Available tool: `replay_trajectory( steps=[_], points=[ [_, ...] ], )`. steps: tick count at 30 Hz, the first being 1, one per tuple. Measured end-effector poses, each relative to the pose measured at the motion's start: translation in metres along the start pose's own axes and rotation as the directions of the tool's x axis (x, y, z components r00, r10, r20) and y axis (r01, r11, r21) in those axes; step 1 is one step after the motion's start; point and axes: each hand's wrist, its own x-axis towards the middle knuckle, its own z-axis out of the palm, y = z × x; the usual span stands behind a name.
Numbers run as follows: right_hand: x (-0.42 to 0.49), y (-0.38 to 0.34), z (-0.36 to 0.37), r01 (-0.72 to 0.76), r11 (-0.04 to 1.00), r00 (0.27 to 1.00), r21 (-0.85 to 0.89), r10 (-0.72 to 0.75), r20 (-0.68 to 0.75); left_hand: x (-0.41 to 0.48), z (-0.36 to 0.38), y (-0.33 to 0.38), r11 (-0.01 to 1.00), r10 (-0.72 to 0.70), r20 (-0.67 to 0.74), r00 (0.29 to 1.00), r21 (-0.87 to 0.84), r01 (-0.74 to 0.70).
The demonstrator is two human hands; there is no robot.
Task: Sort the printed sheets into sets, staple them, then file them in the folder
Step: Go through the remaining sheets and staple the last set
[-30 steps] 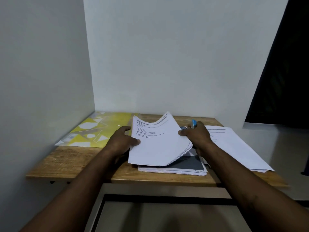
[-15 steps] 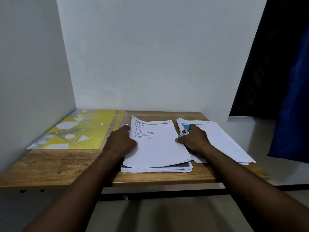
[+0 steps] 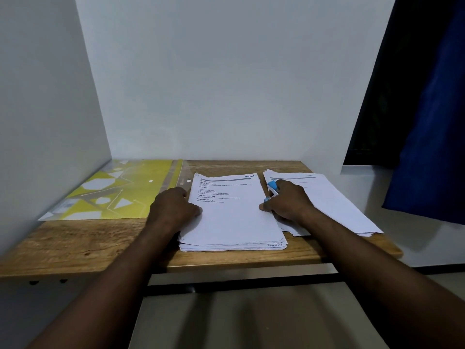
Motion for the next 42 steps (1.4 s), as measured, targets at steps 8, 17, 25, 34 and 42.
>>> replay_trajectory(
  steps=[8,17,25,34,42],
  points=[
    [-0.002,0.0,-0.004,0.04,0.994,0.999,-0.102,-0.041,-0.003,-0.004,0.0,0.008,0.986,0.022,0.046,0.999,0.166,-0.029],
    [-0.005,0.003,0.001,0.046,0.994,0.997,-0.099,-0.052,-0.051,-0.016,0.003,0.021,0.952,0.085,0.042,0.995,0.29,-0.094],
    [-0.008,0.006,0.002,0.073,0.994,0.99,0.076,-0.063,-0.128,-0.026,0.002,0.029,0.929,0.115,-0.013,0.993,0.356,-0.103],
    [0.004,0.026,-0.02,0.073,0.993,0.98,0.095,-0.054,-0.189,-0.023,0.029,0.066,0.877,0.366,0.025,0.93,0.324,-0.354],
    [0.014,0.056,-0.04,0.053,0.994,0.97,-0.094,-0.074,-0.233,0.003,0.084,0.126,0.886,0.415,0.188,0.89,0.14,-0.442]
  ],
)
